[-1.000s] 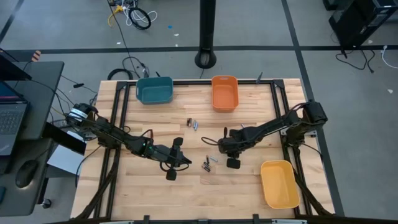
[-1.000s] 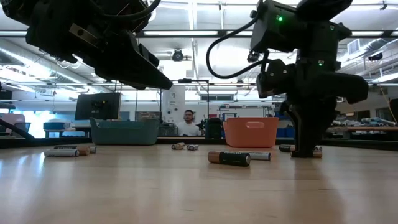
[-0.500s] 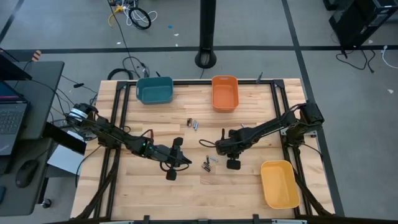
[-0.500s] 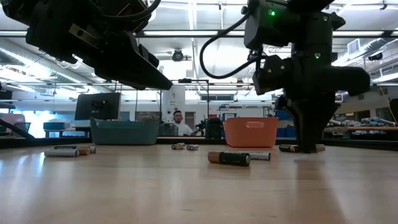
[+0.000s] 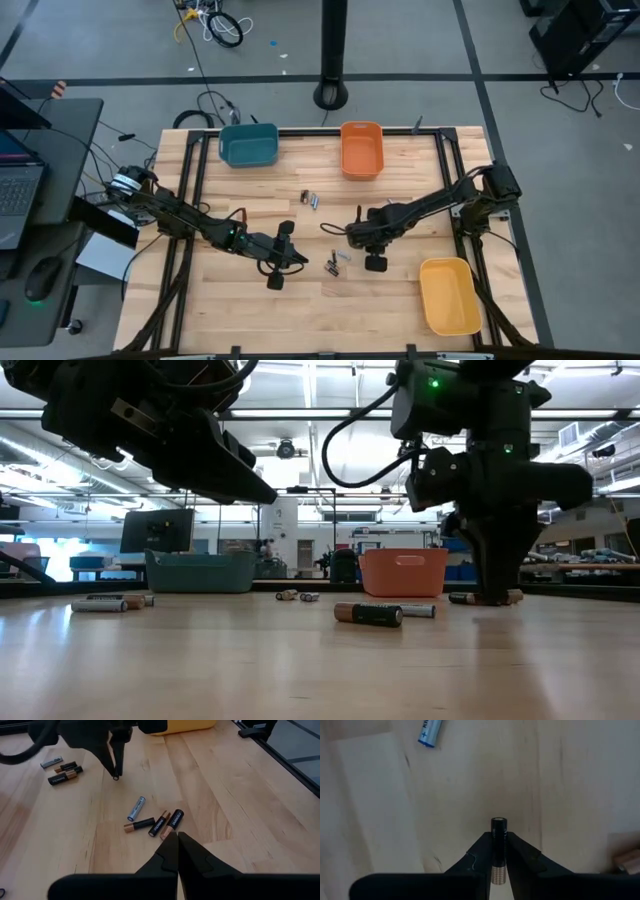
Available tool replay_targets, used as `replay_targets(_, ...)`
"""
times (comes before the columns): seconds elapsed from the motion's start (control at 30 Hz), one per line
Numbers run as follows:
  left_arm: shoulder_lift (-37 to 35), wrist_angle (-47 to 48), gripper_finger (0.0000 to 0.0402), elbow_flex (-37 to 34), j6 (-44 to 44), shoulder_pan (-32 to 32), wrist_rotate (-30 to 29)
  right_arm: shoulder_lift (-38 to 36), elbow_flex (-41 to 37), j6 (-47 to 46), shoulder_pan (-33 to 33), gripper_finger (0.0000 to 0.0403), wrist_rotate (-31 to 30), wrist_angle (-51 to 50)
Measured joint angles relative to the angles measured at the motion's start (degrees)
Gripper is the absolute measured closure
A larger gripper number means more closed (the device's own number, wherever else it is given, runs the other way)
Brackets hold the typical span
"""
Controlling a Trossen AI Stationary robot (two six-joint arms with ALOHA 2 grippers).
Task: Sort batteries
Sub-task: Put the small black battery into the orange bin
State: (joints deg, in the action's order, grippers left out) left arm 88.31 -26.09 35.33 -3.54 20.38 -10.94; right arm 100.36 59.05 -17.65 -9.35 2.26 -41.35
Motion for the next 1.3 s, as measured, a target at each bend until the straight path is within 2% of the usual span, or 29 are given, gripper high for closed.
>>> replay_targets(0.13, 0.0, -0.3, 0.0395, 0.0, 0.1, -0.2, 0.0, -0.6, 1.8, 1.4, 1.0, 0.035, -0.1, -2.8)
replay_targets(0.33, 0.0, -0.9, 0.0395, 0.0, 1.3, -0.7, -0.1, -1.3, 8.9, 6.1, 2.9, 0.035, -3.2, -9.0)
replay_targets(0.57, 0.1, -1.7, 0.0395, 0.0, 1.8, -1.7, -0.2, -1.4, 17.5, 12.9, 9.1, 0.035, -8.8, -16.6)
replay_targets(0.77, 0.1, -3.0, 0.0395, 0.0, 3.2, -4.1, 1.3, -1.4, 22.6, 21.9, 18.3, 0.035, -10.3, -18.0)
replay_targets(1.0, 0.1, -4.2, 0.0395, 0.0, 3.5, -8.5, 5.9, -1.2, 24.6, 33.8, 33.2, 0.035, -11.7, -13.7)
replay_targets(1.17, 0.1, -4.5, 0.0395, 0.0, 4.8, -11.9, 8.7, -1.2, 24.6, 40.9, 43.1, 0.035, -8.5, -7.2)
replay_targets(1.3, 0.1, -4.5, 0.0395, 0.0, 4.8, -14.9, 11.2, 0.1, 24.6, 45.0, 47.7, 0.035, -4.7, -5.4)
